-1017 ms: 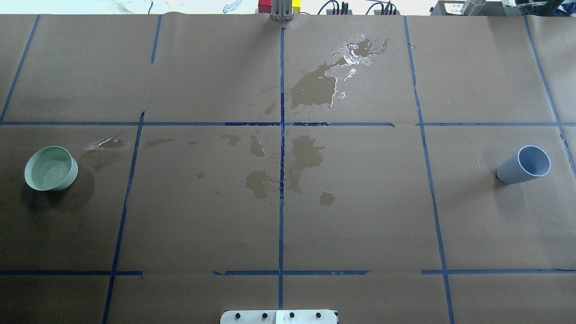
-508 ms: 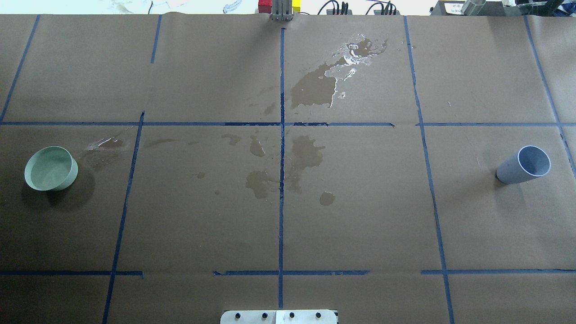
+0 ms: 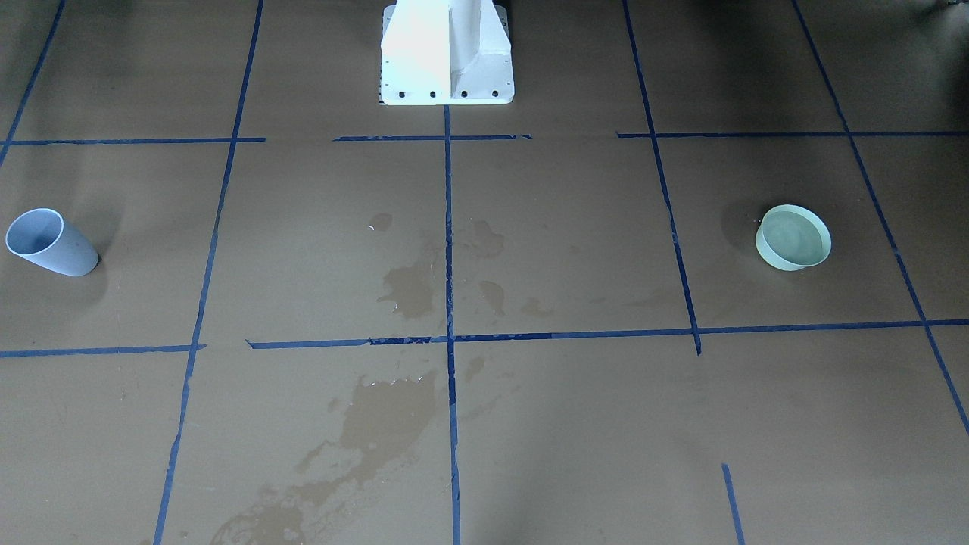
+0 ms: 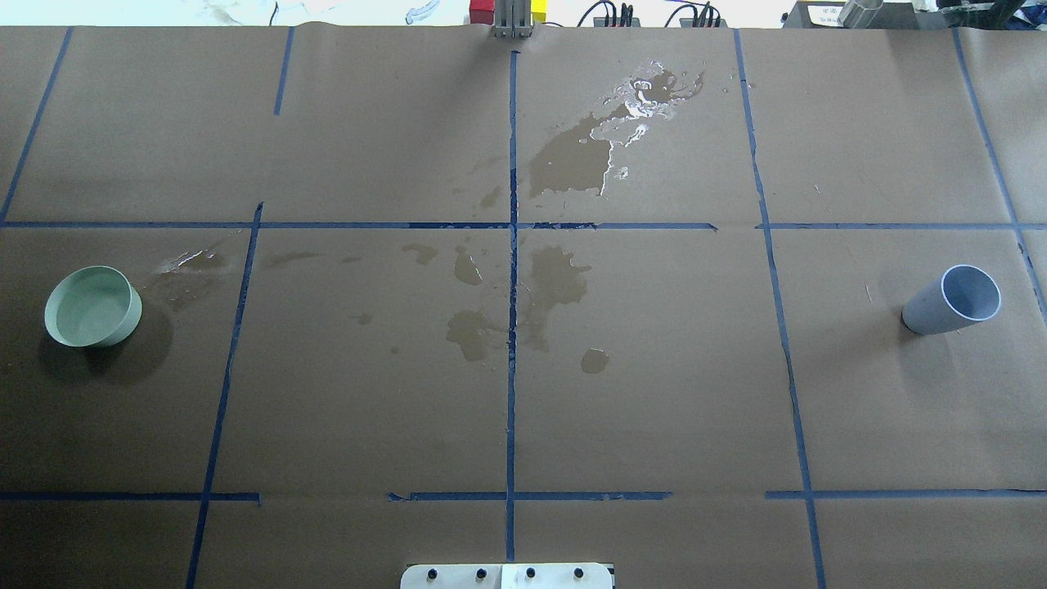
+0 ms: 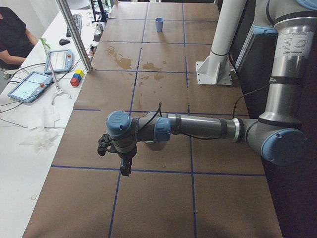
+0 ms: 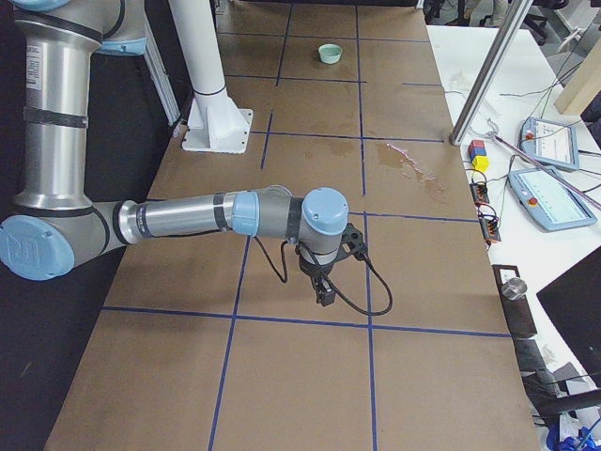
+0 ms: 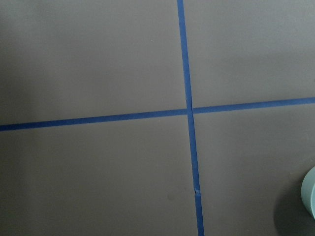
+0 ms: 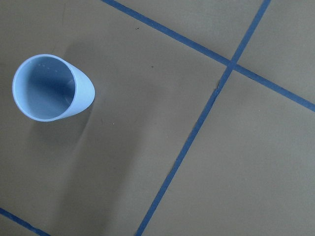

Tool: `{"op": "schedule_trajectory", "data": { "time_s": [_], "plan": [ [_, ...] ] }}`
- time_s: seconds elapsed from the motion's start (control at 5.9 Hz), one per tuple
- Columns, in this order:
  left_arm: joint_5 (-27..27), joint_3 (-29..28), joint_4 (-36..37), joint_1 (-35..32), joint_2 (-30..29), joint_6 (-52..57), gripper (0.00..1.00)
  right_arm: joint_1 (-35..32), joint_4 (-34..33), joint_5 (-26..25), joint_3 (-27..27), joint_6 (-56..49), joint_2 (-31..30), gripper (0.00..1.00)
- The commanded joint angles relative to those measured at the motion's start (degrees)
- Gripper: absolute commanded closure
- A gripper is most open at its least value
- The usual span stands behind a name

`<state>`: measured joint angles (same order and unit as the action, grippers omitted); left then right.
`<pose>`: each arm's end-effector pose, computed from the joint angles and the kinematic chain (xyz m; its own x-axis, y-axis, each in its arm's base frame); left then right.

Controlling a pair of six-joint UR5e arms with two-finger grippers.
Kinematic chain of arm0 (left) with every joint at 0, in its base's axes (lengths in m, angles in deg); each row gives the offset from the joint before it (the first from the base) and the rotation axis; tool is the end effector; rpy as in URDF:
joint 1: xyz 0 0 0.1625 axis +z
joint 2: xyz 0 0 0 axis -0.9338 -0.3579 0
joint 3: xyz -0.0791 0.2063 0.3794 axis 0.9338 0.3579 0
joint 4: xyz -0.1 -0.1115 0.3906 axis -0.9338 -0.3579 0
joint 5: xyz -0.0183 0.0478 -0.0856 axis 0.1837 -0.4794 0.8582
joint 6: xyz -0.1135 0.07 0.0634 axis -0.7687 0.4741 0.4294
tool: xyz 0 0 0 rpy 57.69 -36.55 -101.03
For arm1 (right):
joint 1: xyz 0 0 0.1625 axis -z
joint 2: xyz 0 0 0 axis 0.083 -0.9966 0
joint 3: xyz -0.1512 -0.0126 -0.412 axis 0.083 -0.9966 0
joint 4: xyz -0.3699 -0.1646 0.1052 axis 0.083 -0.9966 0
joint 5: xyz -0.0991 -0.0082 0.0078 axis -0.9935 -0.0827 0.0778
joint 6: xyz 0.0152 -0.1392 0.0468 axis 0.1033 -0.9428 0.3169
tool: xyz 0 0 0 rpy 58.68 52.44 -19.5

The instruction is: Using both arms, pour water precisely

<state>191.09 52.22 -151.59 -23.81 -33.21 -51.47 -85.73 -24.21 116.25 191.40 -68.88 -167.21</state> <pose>-0.0555 -0.5114 0.6732 0.7133 0.0776 -0.6966 -0.0495 0.9970 0.0603 0.0329 -0.4261 0.6495 0.6131 -0.4591 0.6429 0.3566 0.8870 0.2933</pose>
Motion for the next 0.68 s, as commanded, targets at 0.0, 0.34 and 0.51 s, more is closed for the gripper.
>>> {"op": "schedule_trajectory", "data": {
  "time_s": [0.0,0.34,0.51],
  "plan": [
    [0.7,2.1,5.0,-0.1,0.1,0.2,0.00,0.1,-0.1,0.1,-1.6,0.1,-0.2,0.00],
    [1.9,3.9,3.4,0.3,4.1,0.2,0.00,0.1,1.6,0.9,-2.2,0.3,-0.4,0.00],
    [1.7,5.7,3.5,0.5,6.4,0.1,0.00,0.1,1.7,0.5,-2.3,0.7,-0.5,0.00]
  ]
}}
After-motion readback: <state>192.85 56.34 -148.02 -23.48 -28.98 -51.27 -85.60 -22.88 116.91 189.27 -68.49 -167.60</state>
